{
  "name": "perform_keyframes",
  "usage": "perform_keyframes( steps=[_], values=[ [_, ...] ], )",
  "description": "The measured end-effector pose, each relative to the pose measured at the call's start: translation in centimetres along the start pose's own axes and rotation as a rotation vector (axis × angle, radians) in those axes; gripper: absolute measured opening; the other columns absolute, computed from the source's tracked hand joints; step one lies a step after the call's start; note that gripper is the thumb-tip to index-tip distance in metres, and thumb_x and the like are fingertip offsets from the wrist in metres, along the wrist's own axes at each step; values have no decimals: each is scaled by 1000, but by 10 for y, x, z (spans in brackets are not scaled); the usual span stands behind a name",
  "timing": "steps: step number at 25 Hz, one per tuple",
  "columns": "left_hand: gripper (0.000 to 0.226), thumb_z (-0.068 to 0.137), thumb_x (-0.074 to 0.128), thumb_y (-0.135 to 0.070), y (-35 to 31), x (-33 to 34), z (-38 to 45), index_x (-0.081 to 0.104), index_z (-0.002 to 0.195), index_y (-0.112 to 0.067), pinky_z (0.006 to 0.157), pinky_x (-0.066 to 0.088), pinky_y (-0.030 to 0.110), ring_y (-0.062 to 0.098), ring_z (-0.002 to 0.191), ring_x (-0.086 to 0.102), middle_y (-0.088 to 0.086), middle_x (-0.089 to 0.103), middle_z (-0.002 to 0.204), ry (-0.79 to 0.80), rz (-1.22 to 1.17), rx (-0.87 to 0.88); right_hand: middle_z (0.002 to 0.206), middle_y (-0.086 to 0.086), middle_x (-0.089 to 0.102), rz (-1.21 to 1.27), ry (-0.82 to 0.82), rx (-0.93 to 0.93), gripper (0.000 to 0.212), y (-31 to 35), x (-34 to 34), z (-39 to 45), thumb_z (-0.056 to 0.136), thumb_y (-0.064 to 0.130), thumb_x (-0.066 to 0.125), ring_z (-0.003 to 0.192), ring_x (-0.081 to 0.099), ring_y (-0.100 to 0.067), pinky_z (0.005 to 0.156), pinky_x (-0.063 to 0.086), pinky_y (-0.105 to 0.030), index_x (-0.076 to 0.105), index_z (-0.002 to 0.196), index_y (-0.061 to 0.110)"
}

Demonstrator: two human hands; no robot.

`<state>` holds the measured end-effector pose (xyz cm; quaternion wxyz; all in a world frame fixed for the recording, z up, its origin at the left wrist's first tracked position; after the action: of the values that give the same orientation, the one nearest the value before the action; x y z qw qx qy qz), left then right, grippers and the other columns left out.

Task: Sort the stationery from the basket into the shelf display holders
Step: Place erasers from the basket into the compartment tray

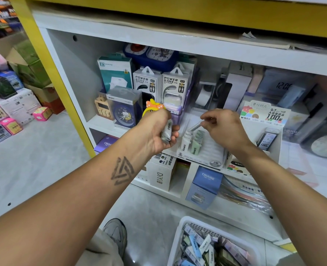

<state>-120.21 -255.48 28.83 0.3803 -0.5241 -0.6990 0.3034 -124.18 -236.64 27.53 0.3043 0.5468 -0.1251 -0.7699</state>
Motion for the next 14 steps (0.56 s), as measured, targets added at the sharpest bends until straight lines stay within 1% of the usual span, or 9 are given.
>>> perform_keyframes(
  steps=[2,4,7,9,12,14],
  values=[
    [11,94,42,-15,1,-1,0,52,92,-10,48,41,21,19,51,50,11,60,73,-6,12,-5,93,-8,73,29,-10,2,21,2,0,-1,91,9,71,83,69,-22,87,57,-35,74,112,8],
    [13,95,41,-15,2,-1,-1,52,93,-9,48,42,22,19,51,51,12,60,74,-6,25,-19,88,-2,71,24,-24,1,18,5,2,-2,89,12,74,81,67,-19,84,57,-40,73,107,12],
    [18,96,38,-16,2,-2,-4,53,95,-6,50,43,23,20,53,53,14,61,81,8,27,-43,82,8,67,-16,-12,7,12,10,7,-2,87,18,77,79,64,-15,79,57,-39,72,99,18],
    [19,97,34,-13,2,-2,-4,52,93,-6,51,44,24,21,54,54,16,62,85,12,22,-43,79,11,64,-61,15,-9,10,14,10,-3,87,20,76,78,62,-15,78,56,-38,73,97,19],
    [24,98,28,-6,2,-1,-4,52,99,-5,51,46,25,21,56,56,16,64,84,12,32,-32,82,5,69,-120,38,-55,5,18,12,-3,89,20,75,80,64,-20,75,54,-36,74,93,19],
    [28,101,27,-5,3,0,-3,54,104,-3,50,49,25,20,58,61,15,66,83,22,48,-37,90,1,73,-201,79,-101,7,20,13,-3,91,20,71,86,65,-23,75,52,-34,76,96,21]
  ],
)
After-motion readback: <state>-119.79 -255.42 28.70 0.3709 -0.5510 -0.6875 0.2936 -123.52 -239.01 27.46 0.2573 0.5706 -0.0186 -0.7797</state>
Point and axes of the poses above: each hand's wrist, its own z-axis towards the middle knuckle, its own x-axis out of the palm, y = z × x, the point moved 3 cm from there along z, towards the middle knuckle
